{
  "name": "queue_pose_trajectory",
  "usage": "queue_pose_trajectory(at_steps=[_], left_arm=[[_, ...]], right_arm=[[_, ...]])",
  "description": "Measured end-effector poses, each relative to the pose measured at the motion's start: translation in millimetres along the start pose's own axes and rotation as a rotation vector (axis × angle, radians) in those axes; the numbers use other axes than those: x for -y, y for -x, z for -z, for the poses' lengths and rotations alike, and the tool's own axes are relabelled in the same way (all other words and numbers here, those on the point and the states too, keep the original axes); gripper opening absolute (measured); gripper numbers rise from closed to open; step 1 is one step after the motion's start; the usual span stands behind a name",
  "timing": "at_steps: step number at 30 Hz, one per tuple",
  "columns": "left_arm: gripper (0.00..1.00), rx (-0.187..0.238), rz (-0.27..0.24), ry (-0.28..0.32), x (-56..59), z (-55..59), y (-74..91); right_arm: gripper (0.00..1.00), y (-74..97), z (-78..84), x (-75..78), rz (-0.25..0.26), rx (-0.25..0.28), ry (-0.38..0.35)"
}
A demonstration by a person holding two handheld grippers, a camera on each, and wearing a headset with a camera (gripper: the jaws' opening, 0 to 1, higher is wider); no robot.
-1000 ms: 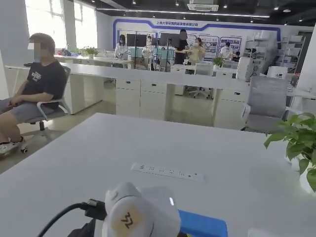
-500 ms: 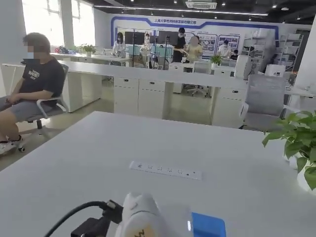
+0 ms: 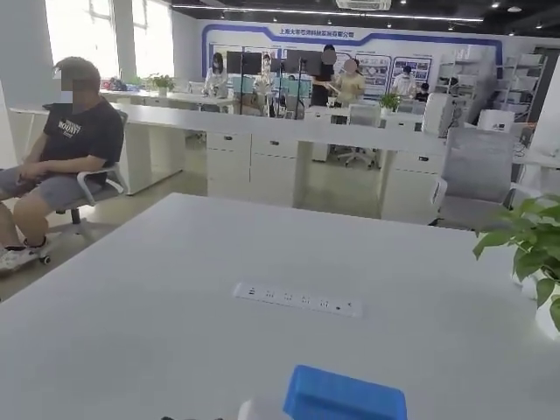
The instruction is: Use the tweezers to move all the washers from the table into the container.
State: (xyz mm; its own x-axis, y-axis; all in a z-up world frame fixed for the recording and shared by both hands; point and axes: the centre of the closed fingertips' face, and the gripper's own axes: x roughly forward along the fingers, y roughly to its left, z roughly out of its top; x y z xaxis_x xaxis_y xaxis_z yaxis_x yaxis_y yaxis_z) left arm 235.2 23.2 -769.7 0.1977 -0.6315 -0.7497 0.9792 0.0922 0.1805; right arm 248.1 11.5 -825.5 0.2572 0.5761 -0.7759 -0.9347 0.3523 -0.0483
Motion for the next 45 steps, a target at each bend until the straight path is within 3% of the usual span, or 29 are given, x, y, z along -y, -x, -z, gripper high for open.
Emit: queue_pose_trajectory(at_steps=[2, 4, 6, 8, 11, 15, 21, 29, 34, 35, 36, 39, 42, 45], left_arm=[[0.0, -0.048, -0.002, 0.013, -0.7, 13.5, -5.2], [0.0, -0.053, 0.003, 0.015, -0.2, 20.3, -10.5], [0.0, -0.056, 0.001, 0.035, -0.5, 25.3, -13.8], [0.0, -0.067, 0.002, 0.032, 0.5, 31.3, -15.0], [0.0, -0.068, 0.008, 0.036, 0.0, 37.3, -16.2], [0.0, -0.117, 0.024, 0.025, -0.6, 54.3, -23.2], [0.0, -0.157, 0.042, 0.027, -0.5, 69.2, -31.9], [0.0, -0.239, 0.055, 0.016, -0.1, 93.2, -41.0], [0.0, -0.286, 0.065, -0.008, 0.7, 104.0, -43.9], [0.0, -0.248, 0.065, -0.032, -1.2, 97.4, -46.2], [0.0, -0.279, 0.063, -0.004, 0.0, 102.5, -42.6], [0.0, -0.268, 0.055, 0.008, -1.3, 102.4, -45.0], [0.0, -0.262, 0.022, 0.101, -1.0, 102.3, -44.2], [0.0, -0.251, -0.02, 0.152, -1.7, 102.0, -43.9]], right_arm=[[0.09, -2.6, 1.2, 2.8, 0.02, 0.015, -0.012], [0.1, -5.6, 3.8, 1.8, 0.008, 0.025, -0.08], [0.1, -4.0, 0.7, 1.7, -0.001, 0.056, -0.097], [0.13, 3.6, -5.3, 3.6, 0.025, 0.102, -0.144], [0.19, 14.8, -5.1, 0.7, 0.013, 0.119, -0.206], [0.22, 34.3, -2.3, 6.2, 0.06, 0.152, -0.27], [0.28, 61.5, -3.9, 14.8, 0.119, 0.223, -0.38], [0.3, 85.2, -7.4, 14.6, 0.184, 0.278, -0.424], [0.37, 94.8, -4.7, 18.5, 0.229, 0.303, -0.462], [0.38, 97.5, -4.2, 20.1, 0.239, 0.311, -0.478], [0.4, 99.6, -4.4, 20.9, 0.243, 0.321, -0.491], [0.41, 103.0, -7.5, 19.3, 0.22, 0.358, -0.547], [0.44, 104.8, -6.7, 18.9, 0.224, 0.364, -0.557], [0.46, 106.5, -4.2, 21.0, 0.245, 0.36, -0.556]])
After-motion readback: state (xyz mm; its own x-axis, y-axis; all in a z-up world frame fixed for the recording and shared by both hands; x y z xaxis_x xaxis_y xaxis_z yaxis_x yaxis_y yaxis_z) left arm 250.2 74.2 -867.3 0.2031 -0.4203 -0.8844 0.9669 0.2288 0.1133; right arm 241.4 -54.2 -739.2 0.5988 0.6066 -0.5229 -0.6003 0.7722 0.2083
